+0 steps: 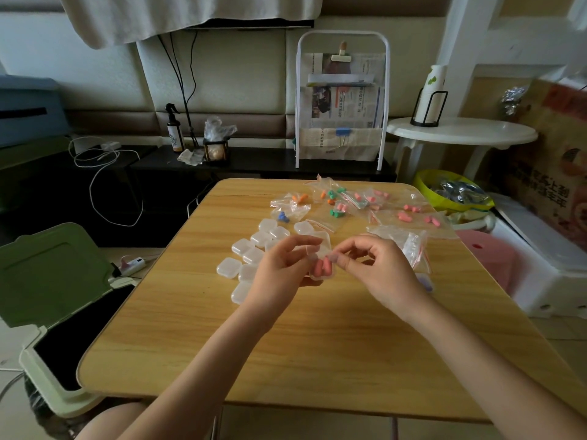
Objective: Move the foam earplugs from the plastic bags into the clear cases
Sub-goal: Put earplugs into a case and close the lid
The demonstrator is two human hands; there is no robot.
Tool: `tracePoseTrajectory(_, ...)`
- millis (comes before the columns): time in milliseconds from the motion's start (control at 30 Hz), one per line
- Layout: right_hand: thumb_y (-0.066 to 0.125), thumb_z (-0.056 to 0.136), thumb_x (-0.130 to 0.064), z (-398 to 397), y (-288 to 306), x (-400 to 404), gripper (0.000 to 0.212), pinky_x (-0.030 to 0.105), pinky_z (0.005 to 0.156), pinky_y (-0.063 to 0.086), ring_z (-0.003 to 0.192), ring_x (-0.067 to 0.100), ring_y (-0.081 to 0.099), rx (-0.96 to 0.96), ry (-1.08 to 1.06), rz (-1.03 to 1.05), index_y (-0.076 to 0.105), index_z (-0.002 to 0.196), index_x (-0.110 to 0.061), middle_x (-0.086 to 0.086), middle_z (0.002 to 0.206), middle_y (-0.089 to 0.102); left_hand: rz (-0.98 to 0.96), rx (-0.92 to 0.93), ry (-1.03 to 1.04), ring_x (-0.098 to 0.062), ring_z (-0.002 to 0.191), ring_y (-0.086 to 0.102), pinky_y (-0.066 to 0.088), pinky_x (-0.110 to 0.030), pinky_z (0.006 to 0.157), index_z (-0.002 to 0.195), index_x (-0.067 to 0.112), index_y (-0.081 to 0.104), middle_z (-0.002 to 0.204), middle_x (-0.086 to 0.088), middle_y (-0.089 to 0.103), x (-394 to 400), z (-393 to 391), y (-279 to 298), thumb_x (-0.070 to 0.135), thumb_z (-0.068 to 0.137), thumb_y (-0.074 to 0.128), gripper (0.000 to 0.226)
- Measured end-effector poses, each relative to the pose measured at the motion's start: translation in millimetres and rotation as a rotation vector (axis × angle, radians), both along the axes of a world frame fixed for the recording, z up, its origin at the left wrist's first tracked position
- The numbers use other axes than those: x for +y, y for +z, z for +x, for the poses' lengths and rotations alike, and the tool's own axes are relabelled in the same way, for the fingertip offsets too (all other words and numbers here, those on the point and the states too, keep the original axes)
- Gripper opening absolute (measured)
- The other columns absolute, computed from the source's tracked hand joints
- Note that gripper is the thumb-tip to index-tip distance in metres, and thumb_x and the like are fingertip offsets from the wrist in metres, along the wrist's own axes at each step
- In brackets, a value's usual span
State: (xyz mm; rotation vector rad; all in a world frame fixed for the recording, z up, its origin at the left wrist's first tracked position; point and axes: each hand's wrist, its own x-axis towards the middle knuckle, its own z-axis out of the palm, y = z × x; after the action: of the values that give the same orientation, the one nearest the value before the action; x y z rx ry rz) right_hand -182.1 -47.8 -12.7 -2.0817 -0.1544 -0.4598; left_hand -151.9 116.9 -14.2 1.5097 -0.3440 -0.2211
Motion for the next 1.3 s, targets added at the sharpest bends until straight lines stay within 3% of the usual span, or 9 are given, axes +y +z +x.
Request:
tracePoseTrajectory(200,0.068,0.086,-0.015,-1.0,-0.9,-2.6,0.009,0.01,0.065,0.04,0.08,0.005,0.058,-0.051,0.048,-0.283,0.069,0.087,-0.024,-0.012,0.089,0.06,0.033,-0.006,-0.024,-0.015,0.08,0.07,0.056,-0.024,0.069,0.111,0.014,0.062,0.118,-0.006,0.063,-0.2,-2.2,-1.5,0.0,0.088,0.062,0.027)
tracePoseTrajectory(367,0.059,0.093,-0.024,-0.5,2.8,-7.5,0.014,0.011,0.066,0.034,0.088,0.0,0.053,0.009,0.143,-0.45,0.064,0.097,-0.036,-0.024,0.104,0.051,0.017,0.024,-0.005,-0.021,0.08,0.07,0.059,-0.031,0.073,0.108,0.01,0.061,0.107,-0.012,0.068,-1.3,-1.1,-2.5,-0.004,0.087,0.059,0.026)
tracePoseTrajectory(533,0.06,0.092,-0.028,-2.1,4.6,-4.6,0.02,0.016,0.073,0.041,0.096,-0.006,0.054,0.064,0.138,-0.165,0.054,0.105,-0.041,-0.022,0.113,0.052,0.01,0.006,0.039,-0.02,0.082,0.069,0.058,-0.028,0.066,0.088,0.004,0.05,0.091,-0.011,0.071,-2.2,1.0,-1.8,-0.003,0.089,0.058,0.011)
tracePoseTrajectory(600,0.071,0.076,-0.043,-2.4,6.6,-5.2,0.049,0.021,0.082,0.047,0.104,-0.008,0.054,0.14,0.183,-0.029,0.041,0.115,-0.046,-0.026,0.126,0.047,-0.012,0.026,0.063,-0.022,0.088,0.069,0.058,-0.028,0.064,0.082,0.008,0.041,0.092,-0.009,0.07,-2.4,0.7,-1.0,-0.004,0.087,0.06,0.024)
tracePoseTrajectory(667,0.078,0.058,-0.052,-2.0,5.0,-4.5,0.087,0.022,0.091,0.046,0.116,-0.007,0.048,0.204,0.231,-0.11,0.026,0.129,-0.052,-0.026,0.138,0.039,-0.034,0.05,0.047,-0.022,0.081,0.071,0.058,-0.028,0.063,0.084,0.011,0.036,0.088,-0.007,0.071,-2.1,-0.9,1.0,-0.002,0.088,0.06,0.028)
tracePoseTrajectory(733,0.081,0.062,-0.045,-1.1,0.7,-1.3,0.098,0.021,0.091,0.046,0.117,-0.004,0.048,0.182,0.207,-0.181,0.02,0.137,-0.054,-0.023,0.138,0.04,-0.044,0.092,0.033,-0.021,0.071,0.071,0.059,-0.029,0.063,0.086,0.011,0.035,0.089,-0.014,0.071,-2.2,-2.3,3.8,0.001,0.09,0.059,0.027)
tracePoseTrajectory(833,0.075,0.079,-0.03,2.5,-2.3,-0.1,0.072,0.016,0.085,0.049,0.104,0.0,0.057,0.053,0.117,-0.116,0.035,0.137,-0.045,-0.017,0.121,0.051,-0.115,0.206,0.023,-0.026,0.071,0.072,0.059,-0.027,0.062,0.09,0.01,0.038,0.099,-0.029,0.068,-2.9,-2.1,8.4,0.0,0.092,0.056,0.021)
tracePoseTrajectory(1000,0.078,0.075,-0.026,4.7,2.9,-7.5,0.024,0.015,0.079,0.051,0.087,-0.003,0.063,0.005,0.013,-0.079,0.07,0.097,-0.027,-0.012,0.094,0.069,0.004,0.204,0.052,-0.021,0.079,0.073,0.06,-0.031,0.066,0.102,0.009,0.042,0.11,-0.018,0.063,-0.2,0.6,4.4,0.007,0.096,0.049,0.009)
tracePoseTrajectory(1300,0.077,0.068,-0.033,-1.0,21.6,-45.4,0.026,0.019,0.076,0.055,0.085,0.003,0.067,-0.096,-0.146,-0.001,0.07,0.093,-0.028,-0.011,0.09,0.071,0.341,-0.055,0.138,-0.012,0.081,0.068,0.059,-0.031,0.067,0.097,0.014,0.053,0.104,0.001,0.063,8.7,4.2,-2.5,0.008,0.093,0.05,0.008)
